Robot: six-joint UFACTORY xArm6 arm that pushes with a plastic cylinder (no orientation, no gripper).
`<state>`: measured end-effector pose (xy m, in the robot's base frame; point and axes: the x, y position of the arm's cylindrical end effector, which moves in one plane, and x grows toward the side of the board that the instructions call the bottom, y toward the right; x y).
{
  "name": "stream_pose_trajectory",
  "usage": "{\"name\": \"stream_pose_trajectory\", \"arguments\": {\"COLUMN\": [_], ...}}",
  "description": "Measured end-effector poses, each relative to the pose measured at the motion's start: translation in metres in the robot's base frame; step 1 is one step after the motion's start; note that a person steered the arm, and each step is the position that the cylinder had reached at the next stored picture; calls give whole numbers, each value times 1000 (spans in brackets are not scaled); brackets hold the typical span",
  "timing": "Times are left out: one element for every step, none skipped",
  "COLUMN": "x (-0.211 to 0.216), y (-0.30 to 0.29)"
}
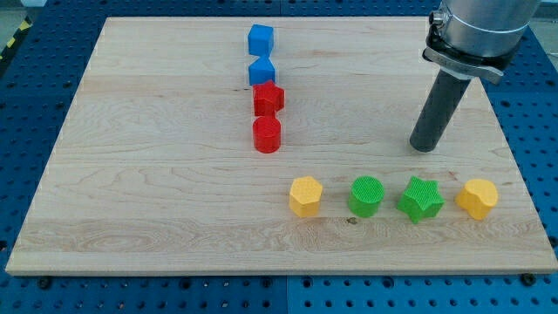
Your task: Move the blue triangle bottom right to the blue cube
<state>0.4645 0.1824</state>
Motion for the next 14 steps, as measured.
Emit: {"name": "stream_pose_trajectory", "arguments": {"x": [0, -30, -102, -173, -177, -191, -199, -202, -210, -225, -243, -242, -231, -195], "y": [0, 0, -15, -51, -61, -118, -182, -228, -267, -304, -340, -329, -224, -151]}}
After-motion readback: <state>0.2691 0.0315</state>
